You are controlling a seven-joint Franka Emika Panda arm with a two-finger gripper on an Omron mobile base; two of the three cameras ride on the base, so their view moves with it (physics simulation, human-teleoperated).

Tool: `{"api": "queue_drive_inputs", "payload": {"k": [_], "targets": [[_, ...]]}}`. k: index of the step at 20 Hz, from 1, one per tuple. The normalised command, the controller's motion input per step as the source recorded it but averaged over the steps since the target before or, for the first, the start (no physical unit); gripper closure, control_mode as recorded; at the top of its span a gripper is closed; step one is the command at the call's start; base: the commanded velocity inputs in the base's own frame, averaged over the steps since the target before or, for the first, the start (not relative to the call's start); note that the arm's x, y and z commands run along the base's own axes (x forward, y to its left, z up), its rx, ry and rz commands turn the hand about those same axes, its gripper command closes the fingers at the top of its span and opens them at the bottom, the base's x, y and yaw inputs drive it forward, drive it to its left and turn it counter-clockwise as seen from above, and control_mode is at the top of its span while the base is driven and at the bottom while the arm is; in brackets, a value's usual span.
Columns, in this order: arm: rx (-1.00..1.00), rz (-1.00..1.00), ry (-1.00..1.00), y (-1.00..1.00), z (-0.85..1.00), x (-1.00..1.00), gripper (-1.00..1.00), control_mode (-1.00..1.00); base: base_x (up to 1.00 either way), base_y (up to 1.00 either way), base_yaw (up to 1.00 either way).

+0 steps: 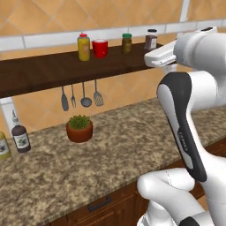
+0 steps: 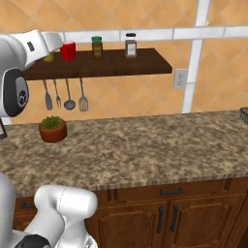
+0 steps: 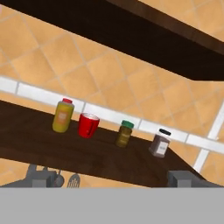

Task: Gather all objects into one cabinet and sort the glasses and bowls to opposite sides.

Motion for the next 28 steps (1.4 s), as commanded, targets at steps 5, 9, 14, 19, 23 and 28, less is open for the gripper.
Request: {"api": "queue_drive_inputs", "payload": {"k": [5,9,14,19,23,28], "targets": [[0.00,0.00,0.00,0.08,-0.04,0.10,-1.00,-1.00,0.00,0.00,0.00],[0.00,0.00,0.00,0.14,0.00,0.13,-1.00,-1.00,0.00,0.00,0.00],[0.04,0.00,0.00,0.10,-0.10,0.13,-1.00,-1.00,0.00,0.00,0.00],[0.05,0.00,0.00,0.01,-0.07,0.10,-1.00,-1.00,0.00,0.00,0.00],[0.00,0.00,0.01,0.22,-0.14,0.28,-1.00,-1.00,0.00,0.00,0.00],[0.01,0.00,0.05,0.36,0.00,0.49,-1.00,-1.00,0.00,0.00,0.00]]}}
